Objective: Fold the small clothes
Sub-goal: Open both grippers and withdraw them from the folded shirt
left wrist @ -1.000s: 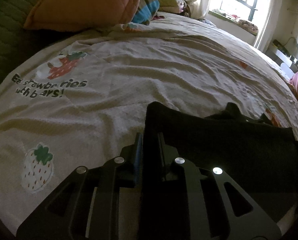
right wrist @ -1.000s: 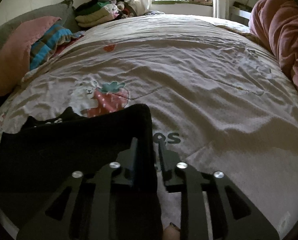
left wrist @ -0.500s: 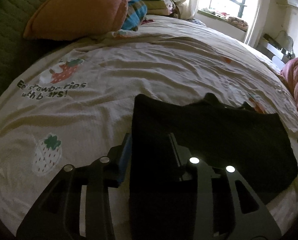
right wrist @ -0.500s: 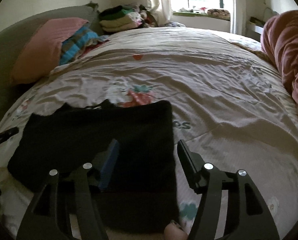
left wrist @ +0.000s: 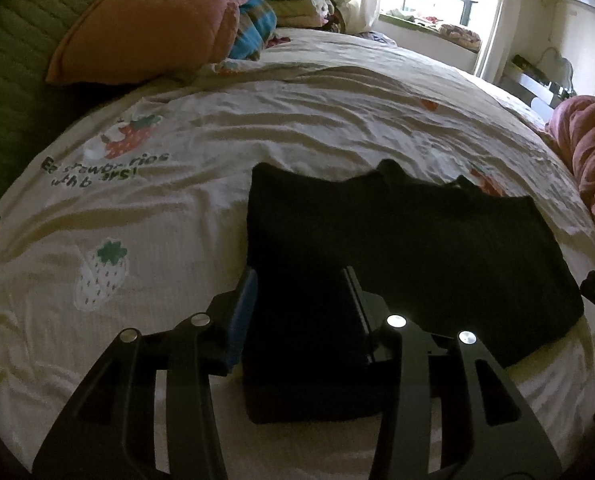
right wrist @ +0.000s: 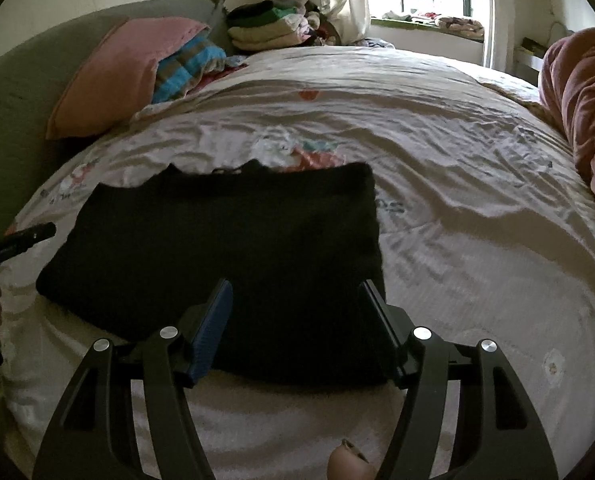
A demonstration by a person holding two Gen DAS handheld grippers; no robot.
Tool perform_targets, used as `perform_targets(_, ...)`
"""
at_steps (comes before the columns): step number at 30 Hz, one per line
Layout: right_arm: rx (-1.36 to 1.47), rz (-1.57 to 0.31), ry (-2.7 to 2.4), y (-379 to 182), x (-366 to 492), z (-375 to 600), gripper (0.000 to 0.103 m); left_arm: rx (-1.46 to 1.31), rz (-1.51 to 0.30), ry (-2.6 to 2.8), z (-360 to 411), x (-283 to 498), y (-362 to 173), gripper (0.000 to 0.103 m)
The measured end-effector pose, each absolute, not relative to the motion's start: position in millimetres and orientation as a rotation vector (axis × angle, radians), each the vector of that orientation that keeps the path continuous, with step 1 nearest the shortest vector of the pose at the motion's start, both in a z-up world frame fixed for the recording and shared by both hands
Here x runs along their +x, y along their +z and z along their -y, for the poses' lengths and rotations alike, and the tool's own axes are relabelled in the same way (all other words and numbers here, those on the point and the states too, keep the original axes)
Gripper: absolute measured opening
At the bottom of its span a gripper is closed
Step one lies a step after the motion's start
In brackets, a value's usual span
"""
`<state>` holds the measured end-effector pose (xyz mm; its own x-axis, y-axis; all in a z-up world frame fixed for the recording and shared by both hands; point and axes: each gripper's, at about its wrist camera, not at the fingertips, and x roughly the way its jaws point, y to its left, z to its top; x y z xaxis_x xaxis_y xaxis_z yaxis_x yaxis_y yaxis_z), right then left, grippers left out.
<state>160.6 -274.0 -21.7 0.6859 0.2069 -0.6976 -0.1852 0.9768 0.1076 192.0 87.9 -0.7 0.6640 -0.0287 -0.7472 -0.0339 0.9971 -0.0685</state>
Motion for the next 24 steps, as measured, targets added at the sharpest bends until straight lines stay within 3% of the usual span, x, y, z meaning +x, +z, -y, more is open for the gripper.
perform_targets(18,0.027,-0.792,0.23,-25,144,267,0.064,-0.083,-0.895,-0.023,-80,162,-17,0.035)
perform_targets(20,0.031,-0.785,0.214,-23,144,271,0.069,-0.091,-0.888,-0.023,-81,159,-15,0.048)
perform_targets(24,0.046,-0.791,0.186,-23,148,281,0.07,-0.127,-0.881,-0.003,-93,154,-12,0.049)
